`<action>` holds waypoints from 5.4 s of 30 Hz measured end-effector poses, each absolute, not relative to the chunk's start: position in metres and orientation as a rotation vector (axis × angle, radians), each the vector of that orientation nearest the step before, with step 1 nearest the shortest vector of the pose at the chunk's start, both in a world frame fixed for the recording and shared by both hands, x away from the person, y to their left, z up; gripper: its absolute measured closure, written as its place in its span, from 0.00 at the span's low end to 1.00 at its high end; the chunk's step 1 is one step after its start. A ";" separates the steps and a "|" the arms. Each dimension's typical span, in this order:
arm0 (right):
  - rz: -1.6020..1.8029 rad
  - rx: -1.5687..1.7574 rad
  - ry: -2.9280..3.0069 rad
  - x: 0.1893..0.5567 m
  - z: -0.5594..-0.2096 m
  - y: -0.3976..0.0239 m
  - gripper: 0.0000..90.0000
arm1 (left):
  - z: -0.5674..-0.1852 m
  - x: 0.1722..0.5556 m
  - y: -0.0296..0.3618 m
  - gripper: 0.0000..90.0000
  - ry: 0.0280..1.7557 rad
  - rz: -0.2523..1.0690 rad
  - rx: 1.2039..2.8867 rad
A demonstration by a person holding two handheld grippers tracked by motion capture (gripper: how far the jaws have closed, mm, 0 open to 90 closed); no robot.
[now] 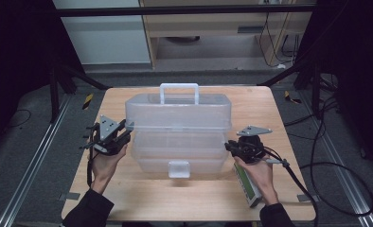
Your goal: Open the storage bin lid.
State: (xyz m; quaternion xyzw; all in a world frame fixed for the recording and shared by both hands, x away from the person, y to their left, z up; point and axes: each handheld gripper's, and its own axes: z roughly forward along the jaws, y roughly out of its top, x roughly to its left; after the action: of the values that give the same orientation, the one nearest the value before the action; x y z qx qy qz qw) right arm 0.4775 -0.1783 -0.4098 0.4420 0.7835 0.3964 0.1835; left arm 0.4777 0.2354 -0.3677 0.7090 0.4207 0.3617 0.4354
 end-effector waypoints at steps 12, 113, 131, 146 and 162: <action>1.090 1.250 2.211 0.477 -0.412 -0.174 0.87 | -0.364 0.483 0.236 0.79 1.056 0.894 1.773; 1.082 1.284 2.195 0.483 -0.411 -0.176 0.88 | -0.313 0.557 0.221 0.86 1.114 0.962 1.718; 1.081 1.281 2.197 0.483 -0.411 -0.176 0.88 | -0.309 0.572 0.218 0.86 1.126 0.975 1.713; 1.087 1.280 2.196 0.483 -0.412 -0.176 0.88 | -0.305 0.589 0.214 0.86 1.138 0.989 1.719; 1.082 1.274 2.188 0.484 -0.412 -0.176 0.88 | -0.304 0.606 0.211 0.86 1.149 0.998 1.724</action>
State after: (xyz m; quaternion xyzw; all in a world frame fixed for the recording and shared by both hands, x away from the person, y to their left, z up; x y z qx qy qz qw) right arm 0.4840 -0.1758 -0.4121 0.4541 0.7797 0.3855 0.1928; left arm 0.6064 0.2111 -0.3039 0.6841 0.4561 0.3962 0.4086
